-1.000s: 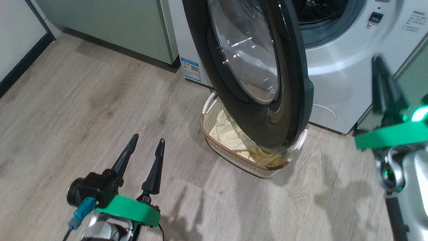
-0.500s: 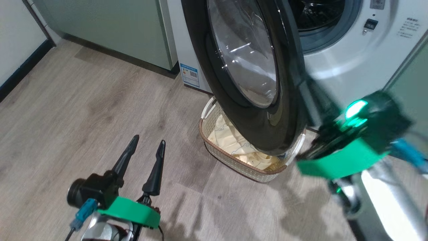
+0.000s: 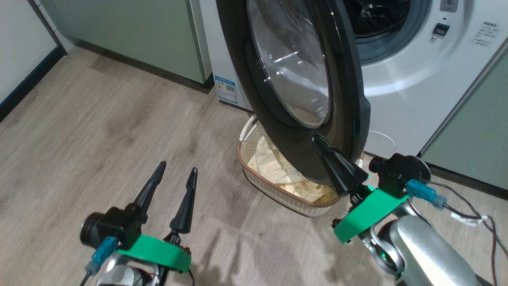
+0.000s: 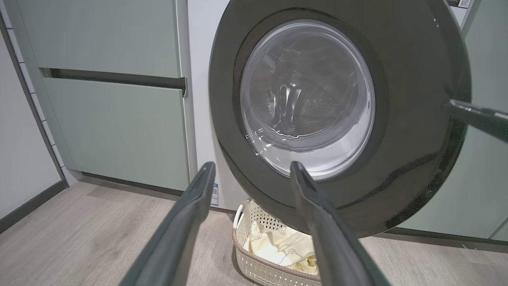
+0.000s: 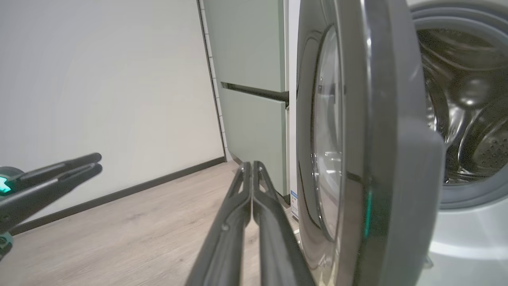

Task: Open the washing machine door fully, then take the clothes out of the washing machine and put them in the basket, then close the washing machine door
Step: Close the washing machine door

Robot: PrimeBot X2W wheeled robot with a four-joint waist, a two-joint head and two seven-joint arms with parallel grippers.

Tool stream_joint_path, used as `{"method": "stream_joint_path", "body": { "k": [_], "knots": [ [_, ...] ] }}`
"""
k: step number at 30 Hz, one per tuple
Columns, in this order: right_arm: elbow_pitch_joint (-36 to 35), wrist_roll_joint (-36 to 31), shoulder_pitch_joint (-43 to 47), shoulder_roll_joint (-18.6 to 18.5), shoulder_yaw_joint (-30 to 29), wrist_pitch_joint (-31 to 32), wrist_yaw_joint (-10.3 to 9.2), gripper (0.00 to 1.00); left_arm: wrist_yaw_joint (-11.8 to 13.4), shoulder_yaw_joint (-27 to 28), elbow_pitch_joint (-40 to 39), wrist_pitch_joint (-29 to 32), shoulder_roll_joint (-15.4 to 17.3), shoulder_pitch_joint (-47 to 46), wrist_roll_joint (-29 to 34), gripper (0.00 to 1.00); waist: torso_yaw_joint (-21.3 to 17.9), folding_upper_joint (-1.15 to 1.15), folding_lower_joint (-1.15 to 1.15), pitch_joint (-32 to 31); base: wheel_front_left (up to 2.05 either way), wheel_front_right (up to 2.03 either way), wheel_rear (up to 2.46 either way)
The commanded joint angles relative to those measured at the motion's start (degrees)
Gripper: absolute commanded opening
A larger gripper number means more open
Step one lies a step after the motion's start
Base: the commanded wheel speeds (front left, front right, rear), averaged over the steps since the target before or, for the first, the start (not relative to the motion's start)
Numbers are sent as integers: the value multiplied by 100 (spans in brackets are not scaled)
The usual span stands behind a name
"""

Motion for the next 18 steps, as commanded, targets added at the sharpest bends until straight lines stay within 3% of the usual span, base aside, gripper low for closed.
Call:
{"method": "stream_joint_path", "body": {
  "k": [1,18],
  "knots": [
    [-86,48,-250,40,26,-92,8,0,10,208,-178,-52,20,-147,48,100,-1,0,0,3,0,0,0],
    [673,100,-519,54,-150,-280,8,0,29,254,-245,-52,-4,-130,89,100,-75,0,0,56,0,0,0]
  ]
}}
